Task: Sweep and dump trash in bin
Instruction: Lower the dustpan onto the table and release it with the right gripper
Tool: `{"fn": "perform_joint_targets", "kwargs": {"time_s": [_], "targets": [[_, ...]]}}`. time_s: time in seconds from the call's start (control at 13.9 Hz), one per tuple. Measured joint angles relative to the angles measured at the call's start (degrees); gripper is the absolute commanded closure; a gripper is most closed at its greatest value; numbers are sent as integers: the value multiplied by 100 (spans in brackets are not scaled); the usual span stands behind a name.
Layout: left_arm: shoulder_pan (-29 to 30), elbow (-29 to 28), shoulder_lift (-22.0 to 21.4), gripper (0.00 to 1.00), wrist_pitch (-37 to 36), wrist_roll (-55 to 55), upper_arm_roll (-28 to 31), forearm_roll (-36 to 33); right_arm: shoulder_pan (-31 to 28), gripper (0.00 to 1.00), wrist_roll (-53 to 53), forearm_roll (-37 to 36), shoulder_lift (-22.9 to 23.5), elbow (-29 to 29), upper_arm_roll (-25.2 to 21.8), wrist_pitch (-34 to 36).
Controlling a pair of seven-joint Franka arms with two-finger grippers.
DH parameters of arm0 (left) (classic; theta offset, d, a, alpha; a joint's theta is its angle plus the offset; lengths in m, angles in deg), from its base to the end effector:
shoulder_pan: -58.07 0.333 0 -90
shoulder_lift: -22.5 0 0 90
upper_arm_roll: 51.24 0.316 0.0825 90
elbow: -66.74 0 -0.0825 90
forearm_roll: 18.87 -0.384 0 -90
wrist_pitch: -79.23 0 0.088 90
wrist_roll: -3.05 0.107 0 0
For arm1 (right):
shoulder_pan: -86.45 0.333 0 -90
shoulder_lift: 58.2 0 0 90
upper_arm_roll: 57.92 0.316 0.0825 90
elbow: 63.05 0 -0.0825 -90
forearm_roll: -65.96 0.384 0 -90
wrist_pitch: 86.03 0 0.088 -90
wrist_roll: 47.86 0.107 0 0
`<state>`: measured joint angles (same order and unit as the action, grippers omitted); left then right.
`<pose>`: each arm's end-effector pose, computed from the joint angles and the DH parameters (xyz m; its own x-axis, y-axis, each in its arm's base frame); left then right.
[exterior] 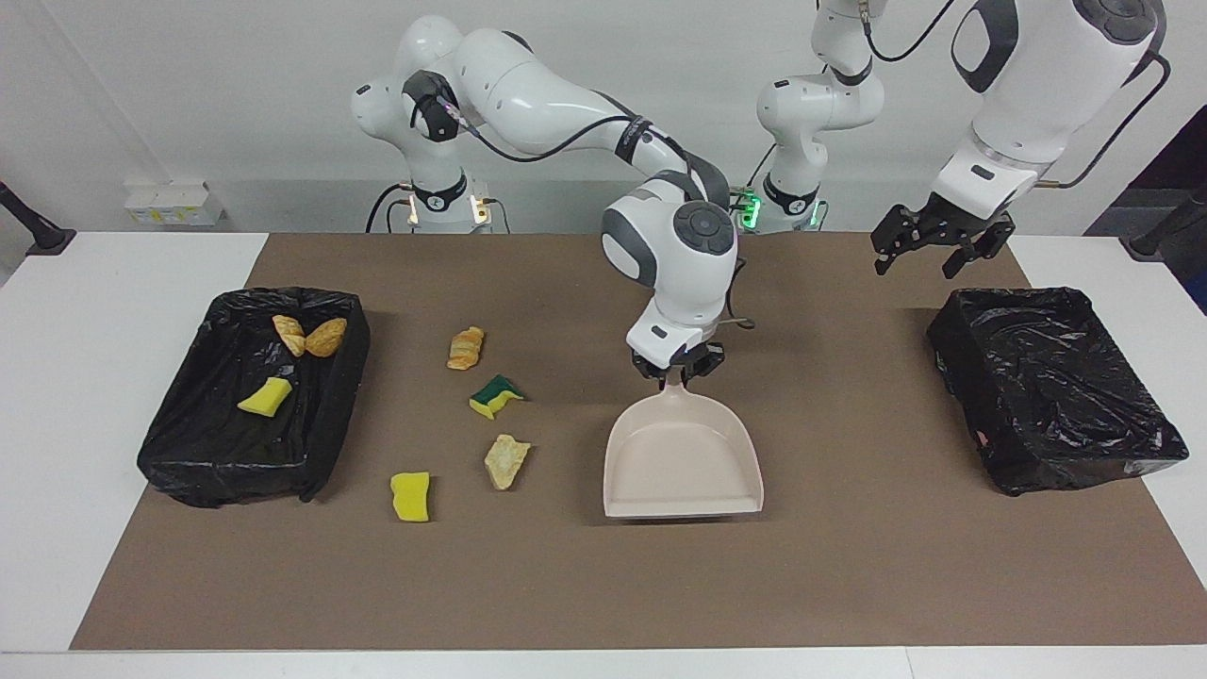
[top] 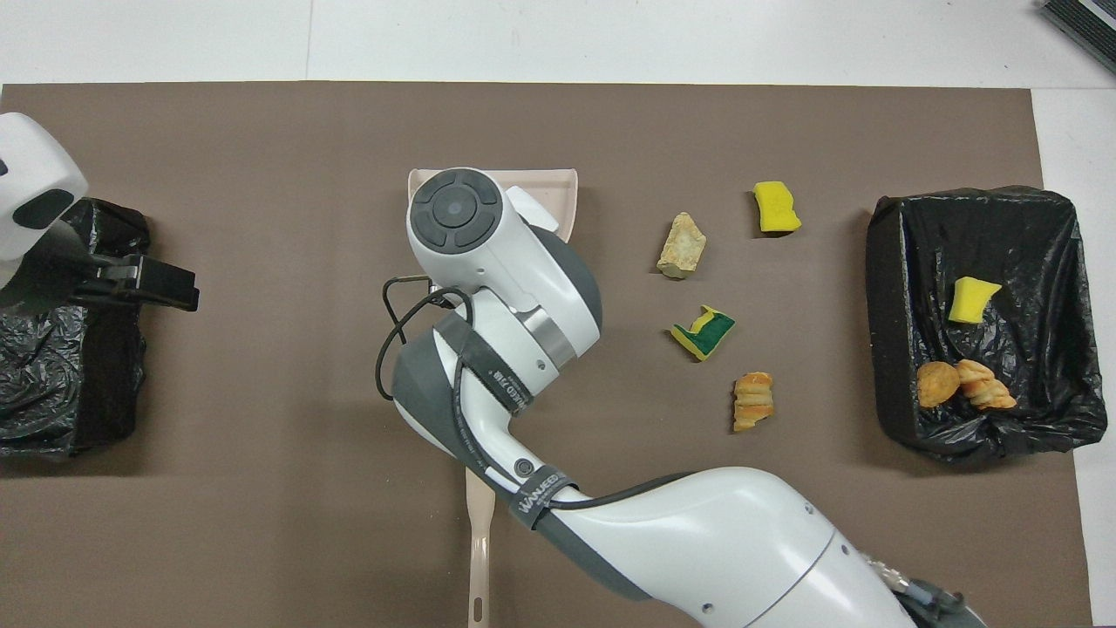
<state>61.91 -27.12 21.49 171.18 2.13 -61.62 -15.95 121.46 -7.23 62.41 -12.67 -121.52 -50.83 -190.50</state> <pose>0.5467 -0.0689 0.6053 0.9952 -0.0961 -0.0168 -0.0952 -0.9943 0.0474 0.5917 0.4844 0.3788 1.0000 0.0035 -0.0085 0.0033 -0.9996 -0.0297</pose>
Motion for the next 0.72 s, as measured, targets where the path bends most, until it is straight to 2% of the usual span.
{"fn": "perform_joint_targets", "kwargs": {"time_s": [0.14,0.5,0.58,0.65,0.72], "targets": [[0,0,0,0,-5,0,0,0,97,100,72,152,90,3,2,-252],[0,0,0,0,-6,0,-1,0,52,100,72,362,115,16,1,-294],[0,0,0,0,-6,0,-1,0,57,97,72,395,115,14,1,-294],[0,0,0,0,-7,0,-1,0,60,89,72,427,116,3,1,-294],[0,0,0,0,-8,0,-1,0,58,87,72,436,118,-11,1,-294]]}}
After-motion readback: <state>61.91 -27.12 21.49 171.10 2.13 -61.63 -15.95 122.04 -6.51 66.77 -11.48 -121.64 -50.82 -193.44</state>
